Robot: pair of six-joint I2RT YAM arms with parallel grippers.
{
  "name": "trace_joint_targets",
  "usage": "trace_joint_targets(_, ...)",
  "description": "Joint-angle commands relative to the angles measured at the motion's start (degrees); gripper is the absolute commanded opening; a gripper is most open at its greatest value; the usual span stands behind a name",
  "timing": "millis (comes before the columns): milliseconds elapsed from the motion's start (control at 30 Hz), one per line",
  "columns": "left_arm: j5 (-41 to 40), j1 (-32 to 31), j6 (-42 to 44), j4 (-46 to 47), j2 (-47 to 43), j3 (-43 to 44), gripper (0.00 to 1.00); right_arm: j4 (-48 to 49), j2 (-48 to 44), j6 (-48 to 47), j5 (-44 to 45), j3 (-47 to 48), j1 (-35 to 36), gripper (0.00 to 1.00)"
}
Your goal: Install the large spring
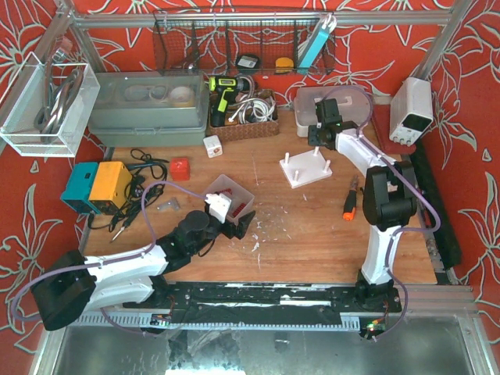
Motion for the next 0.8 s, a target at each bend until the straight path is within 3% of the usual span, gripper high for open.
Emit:
trace_joint_targets(0,-0.5,0.0,0.7,0.7,-0.9,0.2,1.00,-1.9,1.2,-1.4,0.8,3.1,0.0,0.00)
trace_joint_targets(467,0.0,-0.2,0.6,0.4,-0.9,0.5,1.00,-2.2,6.1,-1.1,1.5,5.3,-0.1,0.10)
trace_joint_targets(767,-0.2,-0.2,0.9,0.1,-0.9,0.6,1.00,-2.3,7.8,-0.8,2.0,5.9,-0.2,0.29)
